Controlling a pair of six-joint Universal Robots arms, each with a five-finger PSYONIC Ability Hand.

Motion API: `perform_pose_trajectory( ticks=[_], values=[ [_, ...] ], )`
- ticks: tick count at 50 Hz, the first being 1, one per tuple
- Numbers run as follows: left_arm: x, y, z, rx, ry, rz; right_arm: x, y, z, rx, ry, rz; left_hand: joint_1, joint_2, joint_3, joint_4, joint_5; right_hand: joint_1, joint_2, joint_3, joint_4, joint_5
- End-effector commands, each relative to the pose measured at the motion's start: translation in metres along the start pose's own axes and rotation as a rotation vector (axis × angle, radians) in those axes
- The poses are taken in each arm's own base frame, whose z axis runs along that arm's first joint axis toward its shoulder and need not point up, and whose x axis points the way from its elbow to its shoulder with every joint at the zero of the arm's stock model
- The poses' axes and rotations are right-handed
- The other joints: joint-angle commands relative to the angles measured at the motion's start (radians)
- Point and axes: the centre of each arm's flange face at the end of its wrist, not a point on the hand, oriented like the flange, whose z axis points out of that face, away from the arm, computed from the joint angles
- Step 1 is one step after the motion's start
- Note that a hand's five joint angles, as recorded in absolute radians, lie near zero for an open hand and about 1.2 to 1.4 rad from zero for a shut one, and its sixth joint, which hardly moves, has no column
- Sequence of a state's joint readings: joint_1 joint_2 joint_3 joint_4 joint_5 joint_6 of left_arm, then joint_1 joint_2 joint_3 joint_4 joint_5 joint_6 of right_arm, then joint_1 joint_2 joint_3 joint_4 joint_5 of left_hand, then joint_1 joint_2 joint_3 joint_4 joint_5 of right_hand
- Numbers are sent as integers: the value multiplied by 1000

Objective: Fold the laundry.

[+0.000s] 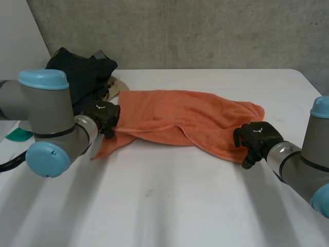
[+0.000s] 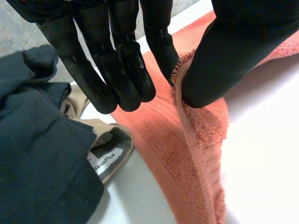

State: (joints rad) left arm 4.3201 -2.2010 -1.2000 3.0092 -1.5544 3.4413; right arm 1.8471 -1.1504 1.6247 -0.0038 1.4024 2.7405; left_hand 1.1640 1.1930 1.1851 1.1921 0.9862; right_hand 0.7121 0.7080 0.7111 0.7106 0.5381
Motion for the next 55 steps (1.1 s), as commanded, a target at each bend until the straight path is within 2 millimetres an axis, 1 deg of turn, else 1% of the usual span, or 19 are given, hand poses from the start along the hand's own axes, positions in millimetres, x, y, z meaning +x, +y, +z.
perform_pose_trajectory(
  ticks=[1,13,16,17,18,21,24,27,29,31,35,39,41,43,46,50,51,54,55],
  values=[
    [0,-8,-6,23,0,7,-5,11,8,-31,-15,-6,232,203,211,204,236,100,104,101,101,99],
    [0,-10,-11,26,-8,8,-4,17,45,17,16,-38,232,203,211,204,236,82,86,83,83,81],
    [0,-12,-13,28,-10,6,-2,19,54,16,38,-48,232,203,211,204,236,251,255,252,253,251],
    [-1,-13,-14,31,-11,8,-1,19,55,14,43,-49,232,203,211,204,236,368,373,369,370,368],
    [0,-14,-16,35,-9,12,3,17,57,18,63,-46,232,203,211,204,236,646,650,647,647,645],
    [-1,-19,-23,45,-13,14,10,13,57,19,94,-43,232,203,211,204,236,684,688,685,686,684],
    [-2,-25,-30,56,-15,22,25,9,49,15,124,-21,232,203,211,204,236,684,688,685,686,684],
    [-5,-32,-44,56,-22,62,48,-12,32,67,143,-29,232,203,211,204,236,684,688,685,686,684],
    [-7,-35,-57,36,-25,119,60,-24,12,42,103,-66,232,203,211,204,236,684,688,685,686,684],
    [-8,-33,-67,2,-22,162,67,-27,-2,-10,54,-99,232,203,211,204,236,684,688,685,686,684],
    [-7,-19,-95,-129,28,306,73,-21,-30,-184,-112,-192,232,203,211,204,236,684,688,685,686,684],
    [1,-1,-112,-240,107,405,78,-12,-64,-422,-302,-353,232,203,211,204,236,684,688,685,686,684],
    [5,7,-117,-281,136,439,80,-10,-71,-478,-356,-411,232,203,211,204,236,684,688,685,686,684],
    [11,14,-120,-319,174,478,85,-8,-72,-498,-347,-464,232,203,211,204,236,684,688,685,686,684],
    [15,16,-116,-321,185,510,89,-11,-64,-474,-290,-471,232,203,211,204,236,684,688,685,686,684],
    [13,4,-93,-251,119,510,94,-22,-47,-386,-189,-461,232,203,211,204,236,684,688,685,686,684],
    [10,-8,-82,-194,75,504,96,-32,-38,-323,-136,-462,232,203,211,204,236,684,688,685,686,684],
    [1,-35,-64,-68,-12,498,103,-49,-24,-215,-42,-460,232,203,211,204,236,684,688,685,686,684],
    [-6,-58,-52,32,-76,489,110,-65,-14,-126,38,-453,232,203,211,204,236,684,688,685,686,684]
  ],
)
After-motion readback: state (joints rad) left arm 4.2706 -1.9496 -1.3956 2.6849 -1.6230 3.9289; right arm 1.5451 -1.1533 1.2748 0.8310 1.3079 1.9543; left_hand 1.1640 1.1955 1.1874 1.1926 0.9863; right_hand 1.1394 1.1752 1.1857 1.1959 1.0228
